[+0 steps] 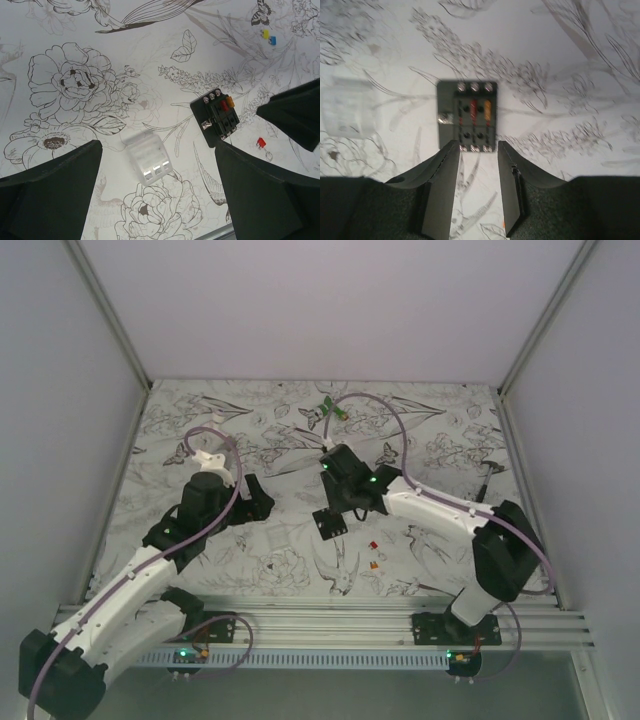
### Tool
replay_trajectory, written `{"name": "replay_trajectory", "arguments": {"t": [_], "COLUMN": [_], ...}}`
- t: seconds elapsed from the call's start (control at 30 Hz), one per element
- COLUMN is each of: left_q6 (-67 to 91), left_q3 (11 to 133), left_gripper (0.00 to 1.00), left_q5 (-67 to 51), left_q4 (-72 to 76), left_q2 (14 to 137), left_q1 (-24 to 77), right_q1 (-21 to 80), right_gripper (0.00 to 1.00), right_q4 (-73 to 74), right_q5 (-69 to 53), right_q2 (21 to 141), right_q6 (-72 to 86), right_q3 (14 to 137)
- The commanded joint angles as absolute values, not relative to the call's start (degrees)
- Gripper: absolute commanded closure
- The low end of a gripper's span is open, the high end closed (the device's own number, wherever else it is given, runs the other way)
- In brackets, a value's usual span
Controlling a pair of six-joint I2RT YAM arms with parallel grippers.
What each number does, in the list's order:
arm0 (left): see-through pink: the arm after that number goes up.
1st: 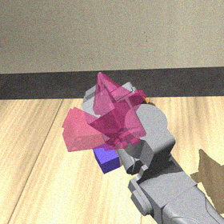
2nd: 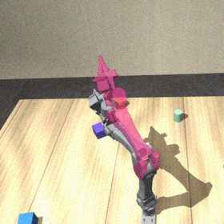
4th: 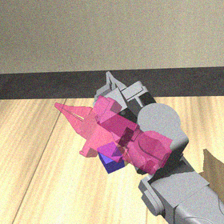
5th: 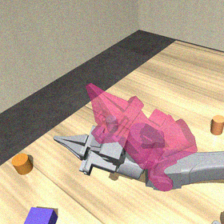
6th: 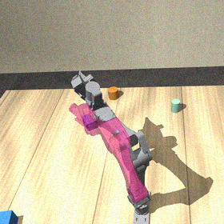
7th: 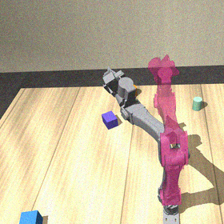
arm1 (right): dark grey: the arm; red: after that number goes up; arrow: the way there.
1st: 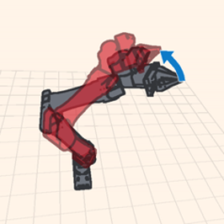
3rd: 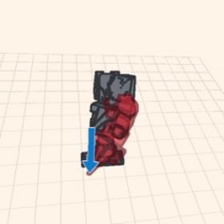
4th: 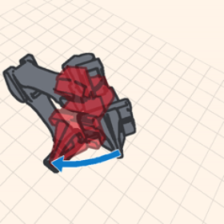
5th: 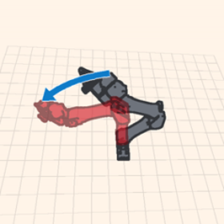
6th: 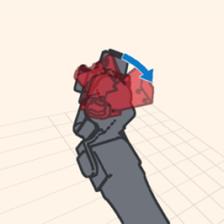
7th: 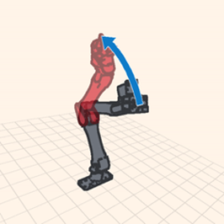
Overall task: Snap on the fuse box
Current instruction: Install the fuse at the fuse box base, then pick up the fuse from the center of the board.
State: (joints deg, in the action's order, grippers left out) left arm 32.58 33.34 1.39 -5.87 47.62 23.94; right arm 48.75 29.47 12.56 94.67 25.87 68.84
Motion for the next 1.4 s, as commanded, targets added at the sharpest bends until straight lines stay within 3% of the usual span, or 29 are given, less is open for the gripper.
{"name": "replay_trajectory", "arguments": {"t": [0.0,0.63,1.37], "left_q6": [33.1,33.3,33.3], "left_q3": [33.0,33.6,33.7], "left_gripper": [0.0,0.0,0.0], "left_q5": [0.1,-1.0,-0.9], "left_q4": [-6.5,-6.6,-6.5], "left_q2": [47.5,49.2,49.3], "left_q1": [23.6,23.6,23.6], "right_q1": [47.1,45.2,45.2], "right_gripper": [0.57,0.5,0.47], "right_q4": [36.2,36.7,38.9], "right_q5": [15.0,17.8,17.7], "right_q2": [91.3,87.0,90.8], "right_q6": [26.7,45.3,44.1], "right_q3": [63.5,50.7,48.7]}}
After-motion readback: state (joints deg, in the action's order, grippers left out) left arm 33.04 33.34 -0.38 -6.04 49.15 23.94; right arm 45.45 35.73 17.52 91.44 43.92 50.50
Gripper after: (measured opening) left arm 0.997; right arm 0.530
